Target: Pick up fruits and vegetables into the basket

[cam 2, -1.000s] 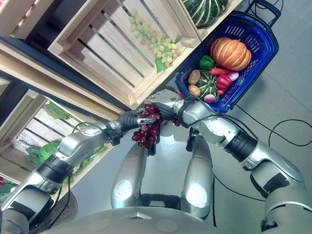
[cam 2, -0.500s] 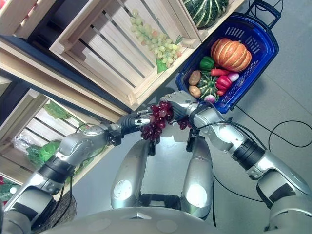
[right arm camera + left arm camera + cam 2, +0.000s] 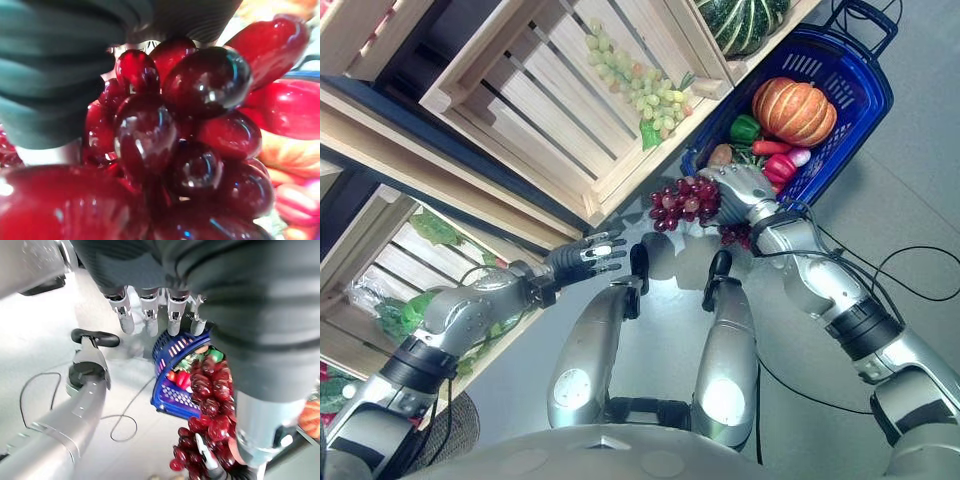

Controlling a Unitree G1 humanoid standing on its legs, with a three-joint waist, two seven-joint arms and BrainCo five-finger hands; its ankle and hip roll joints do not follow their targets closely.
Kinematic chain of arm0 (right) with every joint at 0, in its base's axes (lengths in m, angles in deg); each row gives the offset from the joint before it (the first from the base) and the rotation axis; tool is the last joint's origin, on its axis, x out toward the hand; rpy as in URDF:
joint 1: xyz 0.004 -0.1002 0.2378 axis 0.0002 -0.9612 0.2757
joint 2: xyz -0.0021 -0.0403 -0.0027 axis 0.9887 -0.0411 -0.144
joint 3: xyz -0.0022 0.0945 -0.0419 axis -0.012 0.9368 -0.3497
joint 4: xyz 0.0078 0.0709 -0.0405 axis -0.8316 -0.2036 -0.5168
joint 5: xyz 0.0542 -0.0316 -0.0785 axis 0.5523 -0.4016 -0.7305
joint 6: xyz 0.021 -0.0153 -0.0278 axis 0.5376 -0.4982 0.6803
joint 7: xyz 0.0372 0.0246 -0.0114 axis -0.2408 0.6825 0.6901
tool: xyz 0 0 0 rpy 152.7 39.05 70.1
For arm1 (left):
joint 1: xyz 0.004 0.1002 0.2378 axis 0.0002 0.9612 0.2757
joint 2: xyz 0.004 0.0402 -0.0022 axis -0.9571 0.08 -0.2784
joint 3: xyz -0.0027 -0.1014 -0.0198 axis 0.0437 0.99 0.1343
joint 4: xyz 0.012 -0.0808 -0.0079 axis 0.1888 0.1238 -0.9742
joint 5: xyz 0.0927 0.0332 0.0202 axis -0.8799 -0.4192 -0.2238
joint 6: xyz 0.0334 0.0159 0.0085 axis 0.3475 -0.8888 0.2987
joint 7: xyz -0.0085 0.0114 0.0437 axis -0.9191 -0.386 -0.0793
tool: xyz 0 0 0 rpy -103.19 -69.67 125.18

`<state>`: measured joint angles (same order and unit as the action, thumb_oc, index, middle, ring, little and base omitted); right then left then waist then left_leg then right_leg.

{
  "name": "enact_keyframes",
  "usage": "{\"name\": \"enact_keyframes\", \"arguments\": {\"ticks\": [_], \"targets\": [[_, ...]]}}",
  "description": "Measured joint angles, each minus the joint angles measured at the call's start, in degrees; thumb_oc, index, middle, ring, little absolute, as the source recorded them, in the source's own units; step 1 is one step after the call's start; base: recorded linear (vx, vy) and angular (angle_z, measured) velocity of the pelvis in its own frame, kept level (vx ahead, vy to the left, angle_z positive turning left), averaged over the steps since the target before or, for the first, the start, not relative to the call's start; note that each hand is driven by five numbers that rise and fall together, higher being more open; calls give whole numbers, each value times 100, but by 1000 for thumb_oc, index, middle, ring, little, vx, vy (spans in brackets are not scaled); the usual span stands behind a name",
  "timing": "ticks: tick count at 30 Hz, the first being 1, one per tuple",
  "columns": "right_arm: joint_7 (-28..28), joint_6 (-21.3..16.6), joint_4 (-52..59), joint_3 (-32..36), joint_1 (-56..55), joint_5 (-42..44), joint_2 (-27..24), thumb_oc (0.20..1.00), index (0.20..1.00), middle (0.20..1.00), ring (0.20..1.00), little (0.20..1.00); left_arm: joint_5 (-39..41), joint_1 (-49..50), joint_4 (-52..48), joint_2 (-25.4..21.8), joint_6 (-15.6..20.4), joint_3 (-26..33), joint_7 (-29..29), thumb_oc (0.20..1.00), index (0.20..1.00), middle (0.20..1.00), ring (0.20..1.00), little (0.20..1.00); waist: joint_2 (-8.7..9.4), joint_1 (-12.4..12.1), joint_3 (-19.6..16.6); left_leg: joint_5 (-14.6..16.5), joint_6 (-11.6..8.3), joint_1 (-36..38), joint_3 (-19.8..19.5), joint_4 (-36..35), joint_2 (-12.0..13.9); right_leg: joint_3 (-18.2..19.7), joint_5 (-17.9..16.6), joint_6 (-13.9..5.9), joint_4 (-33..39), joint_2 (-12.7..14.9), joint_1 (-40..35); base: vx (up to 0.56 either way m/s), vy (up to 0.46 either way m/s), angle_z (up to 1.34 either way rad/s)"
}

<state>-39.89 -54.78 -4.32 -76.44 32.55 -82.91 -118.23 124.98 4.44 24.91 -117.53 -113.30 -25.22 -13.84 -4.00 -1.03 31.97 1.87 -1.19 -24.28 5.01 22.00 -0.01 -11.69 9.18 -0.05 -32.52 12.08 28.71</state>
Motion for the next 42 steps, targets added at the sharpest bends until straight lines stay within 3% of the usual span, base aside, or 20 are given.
{"name": "enact_keyframes", "arguments": {"ticks": [8, 10, 13, 17, 24, 30, 37, 42], "targets": [[1211, 214, -35, 1236, -950, 831, -395, 200, 200, 200, 200, 200, -29, 262, -497, -269, 455, 65, -766, 1000, 1000, 1000, 1000, 1000, 4, 167, 3, 126, 14, -233, 101, 190, 102, 47, -7, -10, 32, -89, 181, -6, -50, -7], [1769, 187, -246, 1630, -1150, 1650, -397, 200, 200, 200, 200, 200, -533, 349, -496, -289, 871, 65, -888, 1000, 1000, 1000, 1000, 1000, 4, 262, 5, 155, 11, -469, 100, 342, 124, 38, -12, 1, -78, -91, 384, 27, -131, 2], [2218, -108, -710, 1873, -1286, 2576, -355, 200, 200, 200, 200, 200, -1064, 500, -450, -310, 1254, 74, -913, 1000, 1000, 1000, 1000, 1000, 5, 247, 6, 286, 1, -646, 96, 578, 209, 29, 2, 15, -134, -150, 477, 29, -141, -6], [2522, -437, -1157, 2175, -1277, 3315, -225, 200, 200, 200, 200, 200, -1647, 705, -312, -410, 1365, 44, -923, 1000, 1000, 1000, 1000, 1000, -2, 233, 6, 337, 2, -925, 56, 758, 258, 11, 11, 15, -234, -158, 693, -22, -123, 1], [2355, -641, -2621, 2140, 351, 4952, -99, 200, 200, 200, 200, 200, -1841, 513, 904, -395, 1369, -486, -887, 1000, 1000, 1000, 1000, 1000, -74, 6, 17, 240, 37, -1853, 15, 1071, 178, 19, 56, 86, -701, 31, 1667, -17, -64, 9], [1842, -638, -3374, 2066, 1638, 5676, -50, 200, 200, 200, 200, 200, -1743, 281, 1453, -106, 1946, -458, -820, 1000, 1000, 1000, 1000, 1000, -206, -327, 34, 63, 69, -2489, 154, 1109, 90, 128, 61, 141, -1004, 182, 2459, 8, 16, 8], [1450, -455, -3977, 1837, 2434, 6395, 213, 200, 200, 200, 200, 200, -1742, 253, 1811, 76, 2681, -498, -814, 1000, 1000, 1000, 1000, 1000, -233, -445, 18, 54, 92, -2926, 202, 1182, 67, 200, 75, 160, -1183, 293, 2983, 0, 0, 0], [1339, -303, -4869, 1779, 3082, 7725, 459, 200, 200, 200, 200, 200, -1742, 147, 2072, 277, 3180, -545, -788, 1000, 1000, 1000, 1000, 1000, -238, -564, 15, 46, 96, -3299, 249, 1274, 49, 293, 88, 179, -1338, 325, 3421, 0, 0, 0]]}}
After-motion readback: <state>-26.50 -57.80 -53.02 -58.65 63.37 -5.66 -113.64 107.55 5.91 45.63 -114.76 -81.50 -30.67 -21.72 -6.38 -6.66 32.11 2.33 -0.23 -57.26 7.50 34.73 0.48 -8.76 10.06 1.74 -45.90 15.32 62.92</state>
